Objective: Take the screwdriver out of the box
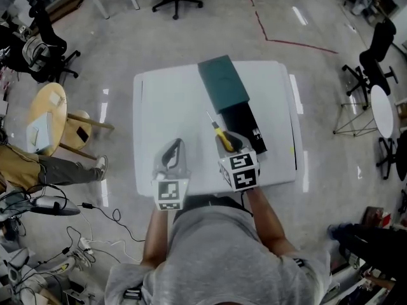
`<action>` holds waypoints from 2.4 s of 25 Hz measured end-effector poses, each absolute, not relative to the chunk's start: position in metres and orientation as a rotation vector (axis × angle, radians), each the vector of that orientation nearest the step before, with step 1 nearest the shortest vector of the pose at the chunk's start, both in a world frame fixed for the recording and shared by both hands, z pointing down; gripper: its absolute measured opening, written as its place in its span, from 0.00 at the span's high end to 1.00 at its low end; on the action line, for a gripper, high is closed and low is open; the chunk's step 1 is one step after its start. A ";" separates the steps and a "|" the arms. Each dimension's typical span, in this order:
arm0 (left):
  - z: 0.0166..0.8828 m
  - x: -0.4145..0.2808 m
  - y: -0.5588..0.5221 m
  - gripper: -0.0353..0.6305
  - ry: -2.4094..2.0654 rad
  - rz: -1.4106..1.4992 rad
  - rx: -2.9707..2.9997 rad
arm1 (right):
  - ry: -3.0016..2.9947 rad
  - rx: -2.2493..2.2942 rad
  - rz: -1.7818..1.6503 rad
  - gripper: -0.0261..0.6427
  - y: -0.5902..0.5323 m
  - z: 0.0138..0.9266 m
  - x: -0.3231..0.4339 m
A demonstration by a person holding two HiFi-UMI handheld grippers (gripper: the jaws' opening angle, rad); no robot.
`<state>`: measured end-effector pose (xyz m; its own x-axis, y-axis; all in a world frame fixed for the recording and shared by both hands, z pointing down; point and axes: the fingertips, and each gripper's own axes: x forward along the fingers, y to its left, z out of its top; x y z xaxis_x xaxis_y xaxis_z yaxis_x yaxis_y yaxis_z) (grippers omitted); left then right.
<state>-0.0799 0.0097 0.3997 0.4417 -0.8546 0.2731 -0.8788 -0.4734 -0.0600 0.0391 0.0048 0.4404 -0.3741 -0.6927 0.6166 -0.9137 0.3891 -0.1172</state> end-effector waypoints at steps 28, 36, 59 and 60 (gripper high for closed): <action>0.438 -0.156 -0.082 0.93 -1.649 0.452 2.393 | -2.224 1.146 0.659 0.84 -0.103 0.477 -0.051; 0.469 -0.166 -0.122 0.93 -1.623 0.475 2.357 | -2.208 1.101 0.704 0.84 -0.143 0.507 -0.071; 0.579 -0.182 -0.197 0.93 -1.512 0.552 2.257 | -2.169 0.954 0.802 0.84 -0.214 0.607 -0.121; 0.583 -0.185 -0.198 0.93 -1.512 0.556 2.251 | -2.167 0.952 0.804 0.84 -0.216 0.610 -0.123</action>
